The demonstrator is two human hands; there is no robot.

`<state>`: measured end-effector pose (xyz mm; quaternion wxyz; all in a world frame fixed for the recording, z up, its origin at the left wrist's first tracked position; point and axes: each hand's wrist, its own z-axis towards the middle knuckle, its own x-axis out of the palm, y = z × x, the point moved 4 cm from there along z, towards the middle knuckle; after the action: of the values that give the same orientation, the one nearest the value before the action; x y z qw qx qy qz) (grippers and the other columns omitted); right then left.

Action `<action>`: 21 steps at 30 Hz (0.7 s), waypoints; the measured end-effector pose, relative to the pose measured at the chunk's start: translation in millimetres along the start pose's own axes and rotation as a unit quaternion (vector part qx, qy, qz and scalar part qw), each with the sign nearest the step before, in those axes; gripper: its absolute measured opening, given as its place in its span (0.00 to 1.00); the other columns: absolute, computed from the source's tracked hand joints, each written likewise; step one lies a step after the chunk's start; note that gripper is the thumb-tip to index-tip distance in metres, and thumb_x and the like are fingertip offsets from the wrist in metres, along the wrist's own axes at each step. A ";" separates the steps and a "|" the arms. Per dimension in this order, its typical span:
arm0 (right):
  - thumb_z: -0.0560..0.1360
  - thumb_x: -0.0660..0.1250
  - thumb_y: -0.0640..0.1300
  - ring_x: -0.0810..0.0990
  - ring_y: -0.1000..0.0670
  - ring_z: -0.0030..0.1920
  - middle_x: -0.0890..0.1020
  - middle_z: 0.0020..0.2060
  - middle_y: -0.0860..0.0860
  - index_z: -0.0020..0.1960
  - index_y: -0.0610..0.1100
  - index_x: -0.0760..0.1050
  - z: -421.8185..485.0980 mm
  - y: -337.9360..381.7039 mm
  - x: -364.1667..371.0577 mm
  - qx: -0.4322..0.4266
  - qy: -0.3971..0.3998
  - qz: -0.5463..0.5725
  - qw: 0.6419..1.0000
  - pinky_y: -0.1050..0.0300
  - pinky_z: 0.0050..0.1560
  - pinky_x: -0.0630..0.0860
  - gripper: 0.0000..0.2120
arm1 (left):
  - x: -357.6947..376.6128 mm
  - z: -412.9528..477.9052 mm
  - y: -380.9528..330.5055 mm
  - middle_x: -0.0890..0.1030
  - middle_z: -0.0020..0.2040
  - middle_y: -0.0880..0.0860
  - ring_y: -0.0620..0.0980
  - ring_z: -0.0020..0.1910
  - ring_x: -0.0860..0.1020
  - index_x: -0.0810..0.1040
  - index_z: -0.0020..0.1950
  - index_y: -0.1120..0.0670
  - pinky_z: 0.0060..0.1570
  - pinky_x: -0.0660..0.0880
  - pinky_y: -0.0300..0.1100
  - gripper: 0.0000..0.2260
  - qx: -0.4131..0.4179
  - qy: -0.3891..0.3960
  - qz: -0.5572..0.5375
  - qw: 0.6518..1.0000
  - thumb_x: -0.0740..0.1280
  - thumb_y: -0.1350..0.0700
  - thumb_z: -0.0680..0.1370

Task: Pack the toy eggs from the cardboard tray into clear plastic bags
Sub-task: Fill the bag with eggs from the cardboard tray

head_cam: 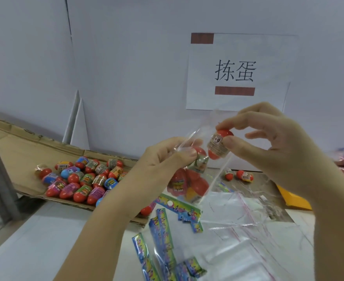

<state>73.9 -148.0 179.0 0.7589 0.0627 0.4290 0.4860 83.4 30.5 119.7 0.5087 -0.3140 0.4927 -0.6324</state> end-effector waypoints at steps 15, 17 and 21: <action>0.61 0.70 0.66 0.84 0.48 0.47 0.84 0.48 0.56 0.52 0.61 0.80 -7.1 2.7 -0.2 0.077 0.133 0.112 0.982 0.36 0.50 0.79 0.21 | 9.7 -1.6 -6.0 0.86 0.44 0.49 0.45 0.39 0.85 0.82 0.53 0.46 0.33 0.78 0.35 0.14 -0.057 -0.027 -0.065 0.996 0.66 0.48 0.69; 0.59 0.74 0.65 0.85 0.46 0.41 0.84 0.50 0.57 0.53 0.61 0.80 -6.7 2.1 1.6 0.075 0.119 0.125 0.982 0.34 0.47 0.80 0.23 | 9.1 -2.0 -8.9 0.86 0.43 0.48 0.44 0.37 0.84 0.82 0.54 0.45 0.30 0.77 0.35 0.17 -0.054 -0.042 -0.074 0.995 0.66 0.46 0.67; 0.63 0.76 0.56 0.85 0.41 0.36 0.85 0.45 0.54 0.47 0.55 0.83 -1.3 1.0 3.0 0.060 0.038 0.139 0.988 0.33 0.42 0.80 0.14 | 7.2 -3.3 -12.9 0.86 0.45 0.47 0.47 0.37 0.84 0.82 0.53 0.41 0.31 0.78 0.39 0.19 -0.047 -0.039 -0.072 0.995 0.76 0.45 0.62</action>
<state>72.8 -145.5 176.9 0.6618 0.1487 0.4729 0.5624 74.1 24.7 130.0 0.4650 -0.3972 0.4776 -0.6308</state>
